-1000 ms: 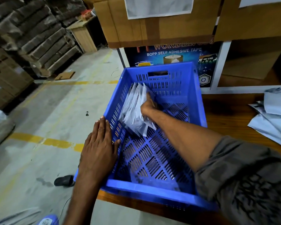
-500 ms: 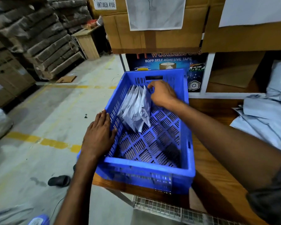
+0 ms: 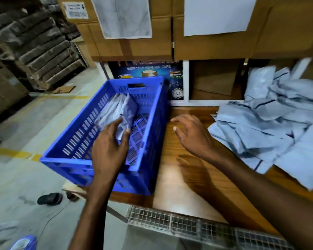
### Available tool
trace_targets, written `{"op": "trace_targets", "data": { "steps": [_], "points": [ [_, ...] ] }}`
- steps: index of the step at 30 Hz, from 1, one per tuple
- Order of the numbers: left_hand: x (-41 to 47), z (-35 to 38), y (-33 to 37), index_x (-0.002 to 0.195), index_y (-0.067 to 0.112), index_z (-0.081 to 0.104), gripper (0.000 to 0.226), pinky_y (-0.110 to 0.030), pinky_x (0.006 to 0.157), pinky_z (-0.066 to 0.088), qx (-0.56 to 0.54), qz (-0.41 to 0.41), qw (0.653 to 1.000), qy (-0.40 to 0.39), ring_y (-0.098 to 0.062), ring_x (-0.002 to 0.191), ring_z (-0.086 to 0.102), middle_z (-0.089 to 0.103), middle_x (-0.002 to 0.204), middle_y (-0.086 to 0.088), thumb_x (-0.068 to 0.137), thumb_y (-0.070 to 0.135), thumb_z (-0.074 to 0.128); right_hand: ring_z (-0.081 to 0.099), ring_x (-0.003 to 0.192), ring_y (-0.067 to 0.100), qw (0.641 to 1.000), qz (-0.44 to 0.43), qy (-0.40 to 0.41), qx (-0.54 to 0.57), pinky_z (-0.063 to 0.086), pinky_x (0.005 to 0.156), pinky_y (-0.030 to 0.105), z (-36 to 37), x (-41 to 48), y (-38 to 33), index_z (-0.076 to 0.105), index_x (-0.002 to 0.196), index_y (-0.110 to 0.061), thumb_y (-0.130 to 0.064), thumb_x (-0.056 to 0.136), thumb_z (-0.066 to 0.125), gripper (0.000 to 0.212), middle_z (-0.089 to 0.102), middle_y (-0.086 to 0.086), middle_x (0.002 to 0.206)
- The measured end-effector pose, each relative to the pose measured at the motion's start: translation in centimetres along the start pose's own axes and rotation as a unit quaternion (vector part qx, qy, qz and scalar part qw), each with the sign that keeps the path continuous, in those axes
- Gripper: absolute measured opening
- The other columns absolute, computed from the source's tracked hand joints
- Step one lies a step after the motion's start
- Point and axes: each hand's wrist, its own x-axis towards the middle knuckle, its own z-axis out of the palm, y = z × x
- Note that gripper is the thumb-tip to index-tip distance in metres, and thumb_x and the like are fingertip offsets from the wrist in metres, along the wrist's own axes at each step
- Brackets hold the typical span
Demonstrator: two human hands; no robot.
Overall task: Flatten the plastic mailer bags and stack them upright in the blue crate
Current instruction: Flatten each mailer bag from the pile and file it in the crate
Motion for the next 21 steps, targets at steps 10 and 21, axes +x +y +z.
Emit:
{"op": "trace_targets", "data": {
  "steps": [10, 21],
  "points": [
    [-8.3, 13.0, 14.2, 0.131, 0.020, 0.063, 0.036, -0.039, 0.092, 0.046, -0.046, 0.097, 0.994, -0.038, -0.026, 0.114, 0.060, 0.066, 0.125, -0.002, 0.098, 0.034, 0.058, 0.053, 0.120, 0.014, 0.996, 0.073, -0.044, -0.034, 0.040, 0.097, 0.028, -10.5, -8.2, 12.5, 0.067, 0.121, -0.028, -0.019, 0.094, 0.066, 0.028, 0.063, -0.007, 0.128],
    [-14.5, 26.3, 17.5, 0.155, 0.019, 0.038, 0.071, -0.036, 0.116, 0.028, 0.023, 0.119, 0.957, -0.262, -0.021, 0.146, 0.033, 0.038, 0.157, -0.001, 0.102, 0.067, 0.036, 0.056, 0.117, 0.030, 0.982, 0.099, 0.068, -0.142, 0.046, 0.100, 0.042, -18.1, -6.1, 22.2, 0.069, 0.117, -0.017, -0.016, 0.087, 0.067, 0.030, 0.065, 0.005, 0.125]
  ]
}}
